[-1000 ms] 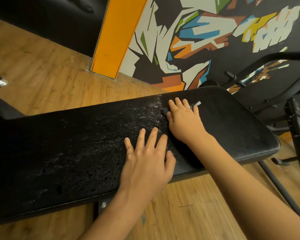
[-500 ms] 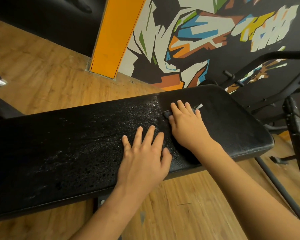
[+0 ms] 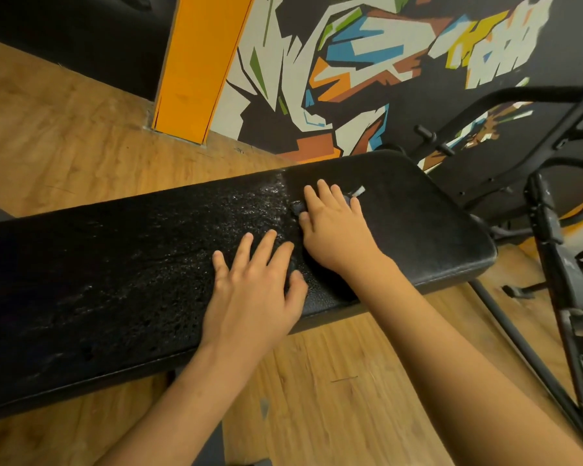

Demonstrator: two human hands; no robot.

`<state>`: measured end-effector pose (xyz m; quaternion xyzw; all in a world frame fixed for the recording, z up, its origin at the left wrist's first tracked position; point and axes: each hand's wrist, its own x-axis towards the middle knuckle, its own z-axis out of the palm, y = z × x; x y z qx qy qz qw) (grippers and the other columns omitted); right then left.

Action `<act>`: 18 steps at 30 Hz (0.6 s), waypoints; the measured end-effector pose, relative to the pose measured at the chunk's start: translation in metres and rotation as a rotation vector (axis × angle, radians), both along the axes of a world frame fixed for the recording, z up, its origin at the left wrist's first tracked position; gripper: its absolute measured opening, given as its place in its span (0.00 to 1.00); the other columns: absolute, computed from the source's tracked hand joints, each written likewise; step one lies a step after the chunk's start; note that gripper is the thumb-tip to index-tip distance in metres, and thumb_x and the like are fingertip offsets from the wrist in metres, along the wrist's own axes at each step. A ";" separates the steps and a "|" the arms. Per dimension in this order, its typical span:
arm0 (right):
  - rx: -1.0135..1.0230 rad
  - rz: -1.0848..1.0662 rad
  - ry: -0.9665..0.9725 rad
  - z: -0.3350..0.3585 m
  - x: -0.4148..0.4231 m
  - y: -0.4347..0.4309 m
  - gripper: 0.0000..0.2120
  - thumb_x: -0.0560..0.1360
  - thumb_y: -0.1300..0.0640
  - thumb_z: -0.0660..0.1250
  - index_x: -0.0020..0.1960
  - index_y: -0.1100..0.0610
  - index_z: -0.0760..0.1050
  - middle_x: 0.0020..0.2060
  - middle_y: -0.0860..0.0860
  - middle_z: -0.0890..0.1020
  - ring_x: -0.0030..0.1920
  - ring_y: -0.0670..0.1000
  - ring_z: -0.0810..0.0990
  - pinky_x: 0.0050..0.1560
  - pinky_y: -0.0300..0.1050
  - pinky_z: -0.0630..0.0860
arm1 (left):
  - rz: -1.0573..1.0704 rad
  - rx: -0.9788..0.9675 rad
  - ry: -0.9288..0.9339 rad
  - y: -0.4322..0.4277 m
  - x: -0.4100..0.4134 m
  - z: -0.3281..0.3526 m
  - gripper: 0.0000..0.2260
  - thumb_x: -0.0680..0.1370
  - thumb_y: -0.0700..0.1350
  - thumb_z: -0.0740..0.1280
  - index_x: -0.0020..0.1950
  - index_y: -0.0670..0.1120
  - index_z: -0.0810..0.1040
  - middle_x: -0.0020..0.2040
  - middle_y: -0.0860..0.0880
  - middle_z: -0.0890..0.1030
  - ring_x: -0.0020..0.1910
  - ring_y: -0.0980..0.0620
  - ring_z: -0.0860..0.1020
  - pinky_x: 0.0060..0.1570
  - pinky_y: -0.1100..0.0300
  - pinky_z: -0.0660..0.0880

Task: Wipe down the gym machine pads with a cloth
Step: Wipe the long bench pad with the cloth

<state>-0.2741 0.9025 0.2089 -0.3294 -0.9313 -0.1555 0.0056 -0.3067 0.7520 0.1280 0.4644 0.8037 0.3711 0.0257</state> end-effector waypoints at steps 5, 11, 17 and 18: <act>-0.018 0.003 -0.059 0.011 -0.024 0.018 0.26 0.87 0.50 0.50 0.83 0.55 0.53 0.81 0.55 0.58 0.82 0.58 0.51 0.78 0.64 0.48 | -0.006 -0.002 -0.007 0.000 -0.002 0.002 0.27 0.81 0.57 0.47 0.77 0.52 0.69 0.80 0.49 0.66 0.80 0.43 0.61 0.74 0.31 0.60; 0.001 -0.005 -0.045 0.007 -0.009 -0.001 0.25 0.86 0.50 0.51 0.83 0.52 0.54 0.82 0.57 0.55 0.82 0.59 0.51 0.78 0.65 0.49 | -0.010 0.014 -0.020 0.000 -0.002 0.000 0.26 0.81 0.57 0.48 0.76 0.51 0.70 0.79 0.48 0.67 0.79 0.42 0.62 0.73 0.30 0.60; -0.038 -0.017 -0.051 0.004 0.051 -0.057 0.26 0.87 0.50 0.49 0.83 0.51 0.52 0.83 0.54 0.51 0.83 0.56 0.48 0.80 0.60 0.48 | -0.020 0.018 -0.042 -0.002 -0.002 0.000 0.26 0.81 0.57 0.49 0.76 0.52 0.69 0.80 0.50 0.65 0.80 0.43 0.60 0.74 0.31 0.57; -0.033 -0.019 -0.053 0.003 0.049 -0.054 0.26 0.87 0.50 0.49 0.83 0.51 0.52 0.83 0.54 0.52 0.83 0.55 0.48 0.80 0.60 0.48 | -0.021 0.022 -0.049 -0.001 -0.002 0.000 0.25 0.81 0.57 0.49 0.77 0.53 0.68 0.80 0.50 0.64 0.81 0.44 0.59 0.75 0.31 0.55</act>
